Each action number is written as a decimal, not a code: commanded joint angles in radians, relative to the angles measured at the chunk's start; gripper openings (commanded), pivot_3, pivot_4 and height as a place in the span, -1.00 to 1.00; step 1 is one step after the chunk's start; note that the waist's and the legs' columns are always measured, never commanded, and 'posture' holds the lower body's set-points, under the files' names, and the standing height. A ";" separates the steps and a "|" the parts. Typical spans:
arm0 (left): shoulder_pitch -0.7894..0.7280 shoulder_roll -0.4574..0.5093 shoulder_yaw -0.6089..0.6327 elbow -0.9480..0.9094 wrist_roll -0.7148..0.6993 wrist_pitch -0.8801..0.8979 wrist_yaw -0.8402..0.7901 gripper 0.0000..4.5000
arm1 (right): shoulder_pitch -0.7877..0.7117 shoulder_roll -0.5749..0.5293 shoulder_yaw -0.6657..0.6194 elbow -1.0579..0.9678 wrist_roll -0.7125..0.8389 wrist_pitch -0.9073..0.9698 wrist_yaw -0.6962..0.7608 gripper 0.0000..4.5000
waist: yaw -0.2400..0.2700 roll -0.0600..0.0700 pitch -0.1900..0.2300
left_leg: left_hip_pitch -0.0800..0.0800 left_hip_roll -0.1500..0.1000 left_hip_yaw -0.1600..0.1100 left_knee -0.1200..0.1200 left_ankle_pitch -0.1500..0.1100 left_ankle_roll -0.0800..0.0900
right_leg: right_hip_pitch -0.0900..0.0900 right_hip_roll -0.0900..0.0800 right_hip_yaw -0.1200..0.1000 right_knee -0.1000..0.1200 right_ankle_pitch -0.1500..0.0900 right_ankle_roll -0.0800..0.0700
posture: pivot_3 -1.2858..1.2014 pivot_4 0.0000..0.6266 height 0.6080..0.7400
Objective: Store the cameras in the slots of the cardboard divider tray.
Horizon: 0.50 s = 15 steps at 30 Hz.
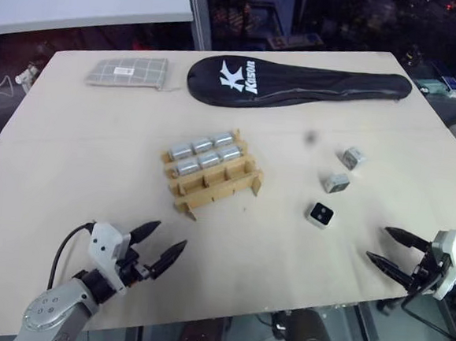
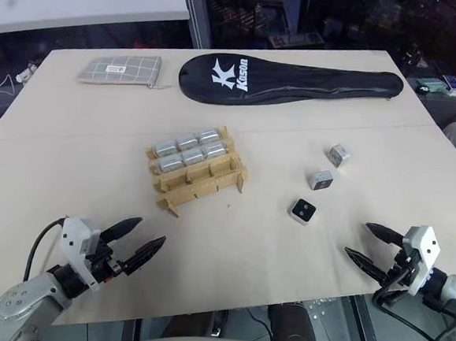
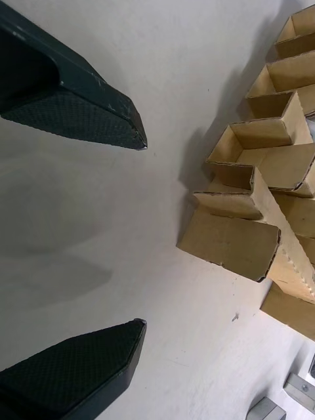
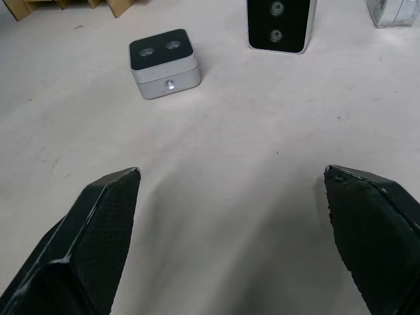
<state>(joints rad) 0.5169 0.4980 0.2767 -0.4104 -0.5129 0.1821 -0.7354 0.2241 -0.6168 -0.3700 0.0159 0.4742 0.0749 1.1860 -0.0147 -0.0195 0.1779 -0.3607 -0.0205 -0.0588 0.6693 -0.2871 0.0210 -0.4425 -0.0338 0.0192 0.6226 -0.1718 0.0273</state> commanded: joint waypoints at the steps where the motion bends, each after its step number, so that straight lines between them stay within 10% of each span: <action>1: 0.022 0.007 0.009 -0.025 0.006 -0.032 -0.028 0.90 | -0.009 -0.018 -0.008 0.001 0.018 -0.026 0.016 0.97 | 0.000 0.000 0.000 | 0.000 0.000 0.000 0.000 0.000 0.000 | 0.000 0.000 0.000 0.000 0.000 0.000 | 0.03 -0.52 1.00; 15: 0.040 0.005 0.008 -0.012 0.022 -0.084 -0.069 0.90 | -0.013 -0.024 0.006 0.014 0.011 -0.050 0.014 0.97 | 0.000 0.000 0.000 | 0.000 0.000 0.001 0.000 0.000 0.000 | 0.000 0.000 0.001 0.000 0.000 0.000 | 0.03 -0.52 1.00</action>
<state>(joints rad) 0.5532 0.4992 0.2743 -0.4092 -0.4925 0.1206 -0.7947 0.2114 -0.6319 -0.3612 0.0440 0.4747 0.0394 1.2005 -0.0142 -0.0196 0.1779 -0.3607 -0.0205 -0.0581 0.6693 -0.2871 0.0211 -0.4424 -0.0336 0.0198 0.6226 -0.1718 0.0273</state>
